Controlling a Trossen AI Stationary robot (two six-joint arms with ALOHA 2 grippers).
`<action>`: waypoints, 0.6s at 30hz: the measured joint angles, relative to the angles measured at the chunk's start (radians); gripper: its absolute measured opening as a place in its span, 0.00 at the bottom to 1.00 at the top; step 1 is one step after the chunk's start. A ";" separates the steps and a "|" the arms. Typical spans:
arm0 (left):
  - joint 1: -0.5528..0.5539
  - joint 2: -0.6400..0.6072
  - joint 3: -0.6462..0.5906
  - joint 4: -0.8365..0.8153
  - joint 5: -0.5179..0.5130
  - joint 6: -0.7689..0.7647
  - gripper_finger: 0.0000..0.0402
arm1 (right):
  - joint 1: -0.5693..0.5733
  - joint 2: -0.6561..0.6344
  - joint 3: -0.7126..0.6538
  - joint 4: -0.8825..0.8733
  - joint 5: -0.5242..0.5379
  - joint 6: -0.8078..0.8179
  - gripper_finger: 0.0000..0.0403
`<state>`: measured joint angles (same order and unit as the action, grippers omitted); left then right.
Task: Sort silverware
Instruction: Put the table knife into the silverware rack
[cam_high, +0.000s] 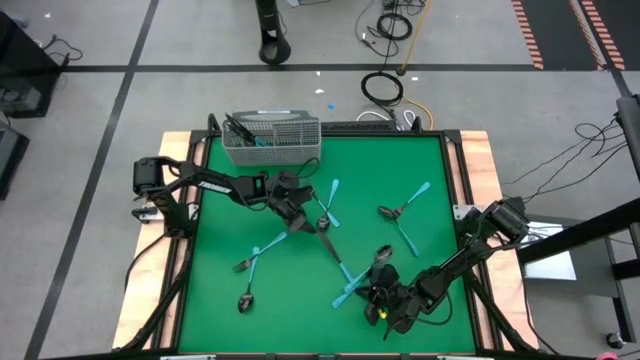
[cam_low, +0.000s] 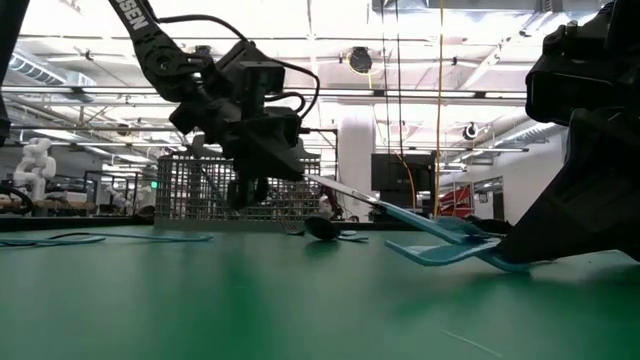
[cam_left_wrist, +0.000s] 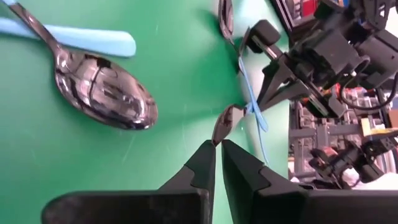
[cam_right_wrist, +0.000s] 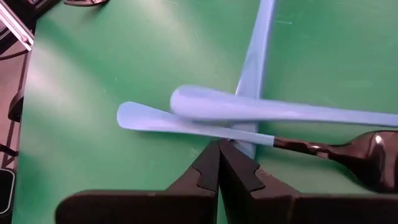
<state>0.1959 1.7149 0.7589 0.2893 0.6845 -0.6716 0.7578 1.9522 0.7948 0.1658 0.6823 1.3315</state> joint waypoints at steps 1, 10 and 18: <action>0.000 0.000 0.000 0.004 -0.007 0.000 0.07 | 0.000 0.000 0.000 0.000 0.000 0.000 0.00; -0.002 0.000 0.000 0.063 -0.031 0.013 0.01 | 0.000 0.000 0.000 0.008 -0.005 -0.027 0.00; -0.034 0.002 0.000 0.064 -0.012 0.058 0.00 | 0.000 0.006 -0.002 0.041 -0.013 -0.118 0.00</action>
<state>0.1621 1.7168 0.7593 0.3538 0.6725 -0.6134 0.7582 1.9579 0.7929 0.2066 0.6696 1.2137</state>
